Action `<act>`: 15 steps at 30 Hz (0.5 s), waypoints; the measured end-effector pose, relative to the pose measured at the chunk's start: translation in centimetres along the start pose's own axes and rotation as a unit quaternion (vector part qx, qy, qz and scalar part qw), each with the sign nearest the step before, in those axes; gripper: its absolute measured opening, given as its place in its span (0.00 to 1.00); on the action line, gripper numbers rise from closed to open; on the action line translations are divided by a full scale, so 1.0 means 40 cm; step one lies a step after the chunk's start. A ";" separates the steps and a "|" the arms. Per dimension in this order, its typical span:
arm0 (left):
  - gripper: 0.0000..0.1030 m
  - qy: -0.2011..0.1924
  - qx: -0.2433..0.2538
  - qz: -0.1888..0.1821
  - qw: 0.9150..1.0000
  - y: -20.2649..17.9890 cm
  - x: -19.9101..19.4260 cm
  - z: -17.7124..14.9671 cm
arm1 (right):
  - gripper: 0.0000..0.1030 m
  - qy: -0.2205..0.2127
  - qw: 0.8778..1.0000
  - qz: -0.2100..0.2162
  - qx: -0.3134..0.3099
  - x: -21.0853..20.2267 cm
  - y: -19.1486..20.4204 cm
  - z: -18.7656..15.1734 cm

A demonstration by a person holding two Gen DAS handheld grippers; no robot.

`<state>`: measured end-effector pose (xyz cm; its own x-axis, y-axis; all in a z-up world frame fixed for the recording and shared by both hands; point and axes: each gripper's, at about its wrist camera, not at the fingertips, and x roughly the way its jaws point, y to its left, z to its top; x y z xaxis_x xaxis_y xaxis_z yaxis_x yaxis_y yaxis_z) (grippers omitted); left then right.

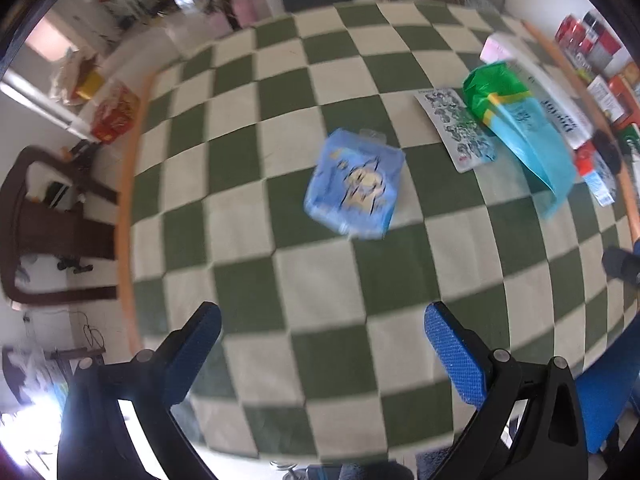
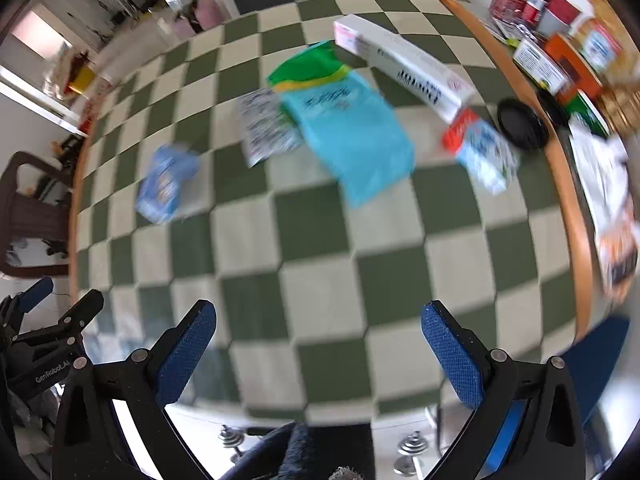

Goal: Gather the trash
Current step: 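Grasp the blue snack packet with the left gripper while the right grasps the blue rice bag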

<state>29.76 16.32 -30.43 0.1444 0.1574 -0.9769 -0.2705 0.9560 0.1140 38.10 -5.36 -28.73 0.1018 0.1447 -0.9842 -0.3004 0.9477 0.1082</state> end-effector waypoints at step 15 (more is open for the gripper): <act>0.71 0.097 0.003 -0.066 0.993 -0.013 0.273 0.231 | 1.00 0.078 0.990 -0.048 -0.103 0.297 -0.003 0.411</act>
<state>40.26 19.84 -39.48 -0.0083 -0.0188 -0.9998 -0.2565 0.9664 -0.0161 54.92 0.92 -38.13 -0.0041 -0.0048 -1.0000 -0.4851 0.8745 -0.0022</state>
